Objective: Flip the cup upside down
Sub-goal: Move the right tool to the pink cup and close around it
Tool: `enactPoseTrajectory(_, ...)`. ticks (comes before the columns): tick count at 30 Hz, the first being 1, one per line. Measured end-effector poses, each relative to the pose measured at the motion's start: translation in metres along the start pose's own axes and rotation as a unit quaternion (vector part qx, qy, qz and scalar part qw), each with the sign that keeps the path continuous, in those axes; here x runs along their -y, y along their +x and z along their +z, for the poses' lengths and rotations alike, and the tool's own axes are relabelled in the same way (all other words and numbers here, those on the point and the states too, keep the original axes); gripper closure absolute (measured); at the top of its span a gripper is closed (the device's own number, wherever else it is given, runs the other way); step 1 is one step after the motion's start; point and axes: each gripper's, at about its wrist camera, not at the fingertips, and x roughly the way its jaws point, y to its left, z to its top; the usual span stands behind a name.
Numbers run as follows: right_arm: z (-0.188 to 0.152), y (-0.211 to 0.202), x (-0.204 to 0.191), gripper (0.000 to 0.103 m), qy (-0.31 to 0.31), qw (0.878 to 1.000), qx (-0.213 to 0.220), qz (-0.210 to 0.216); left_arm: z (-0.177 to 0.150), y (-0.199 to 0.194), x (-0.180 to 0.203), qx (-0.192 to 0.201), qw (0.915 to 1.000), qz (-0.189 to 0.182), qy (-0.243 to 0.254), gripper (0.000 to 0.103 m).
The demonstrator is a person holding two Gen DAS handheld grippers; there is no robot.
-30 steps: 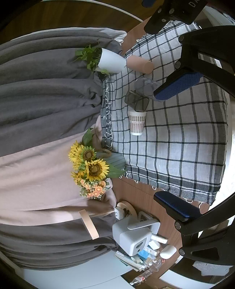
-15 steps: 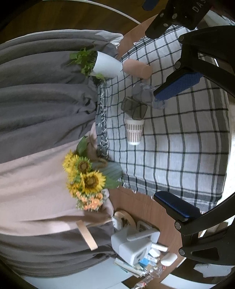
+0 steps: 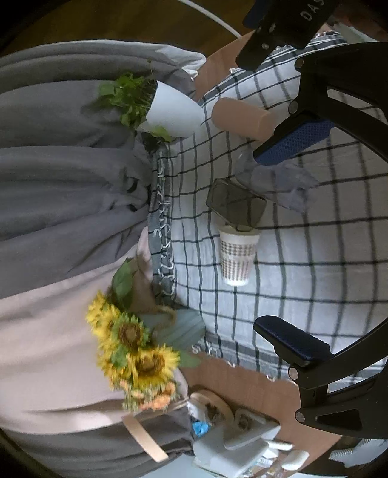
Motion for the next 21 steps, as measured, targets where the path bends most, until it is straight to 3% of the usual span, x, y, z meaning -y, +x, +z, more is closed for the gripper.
enactPoseTrajectory(11,0.005,0.124,0.027,0.010,0.073,0.993,-0.088,0.013,0.015,0.091,0.027,-0.057,0.9979,0.025,0.020,0.000)
enactPoseTrajectory(21,0.004,0.188,0.045,0.010,0.123,0.981,-0.148,0.001,0.014,0.128,0.040,-0.102,0.9936,0.039,0.031,0.000)
